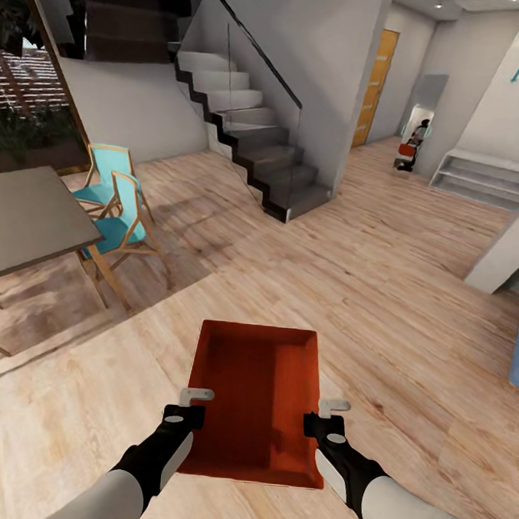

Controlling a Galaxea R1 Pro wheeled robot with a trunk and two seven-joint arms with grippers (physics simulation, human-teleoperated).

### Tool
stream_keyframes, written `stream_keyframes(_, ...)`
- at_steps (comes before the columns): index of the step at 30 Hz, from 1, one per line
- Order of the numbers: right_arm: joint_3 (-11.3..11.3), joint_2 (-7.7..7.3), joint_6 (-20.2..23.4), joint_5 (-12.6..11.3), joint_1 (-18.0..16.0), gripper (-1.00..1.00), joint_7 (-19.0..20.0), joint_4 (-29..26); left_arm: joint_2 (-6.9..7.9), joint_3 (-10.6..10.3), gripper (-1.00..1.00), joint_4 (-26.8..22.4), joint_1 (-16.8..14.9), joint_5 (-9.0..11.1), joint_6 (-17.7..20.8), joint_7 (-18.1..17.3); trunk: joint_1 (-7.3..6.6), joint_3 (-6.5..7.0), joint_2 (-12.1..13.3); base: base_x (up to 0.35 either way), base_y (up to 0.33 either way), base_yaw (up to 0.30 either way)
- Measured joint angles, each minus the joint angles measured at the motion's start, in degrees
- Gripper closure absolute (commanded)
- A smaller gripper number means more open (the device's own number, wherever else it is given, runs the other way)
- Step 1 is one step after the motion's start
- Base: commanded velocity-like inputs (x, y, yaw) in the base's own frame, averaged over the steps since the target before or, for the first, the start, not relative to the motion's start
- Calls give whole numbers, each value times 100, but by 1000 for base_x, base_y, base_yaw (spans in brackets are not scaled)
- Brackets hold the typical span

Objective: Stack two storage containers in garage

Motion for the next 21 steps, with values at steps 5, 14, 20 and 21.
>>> stream_keyframes(5,1,-1,-9,0,0,100,0,0,-1,0,100,1,0,0,-10,0,0,0,0,322,0,-286)
stream_keyframes(14,2,-1,-17,0,0,100,-2,0,0,-2,100,2,0,0,-19,0,0,0,0,322,0,-286)
stream_keyframes(20,2,-3,-23,0,0,100,1,0,-3,1,100,3,0,-4,-25,1,0,0,0,322,0,-286)
stream_keyframes(21,3,-4,-24,-1,0,100,2,0,-4,2,100,5,0,-5,-29,1,0,0,0,322,0,-286)
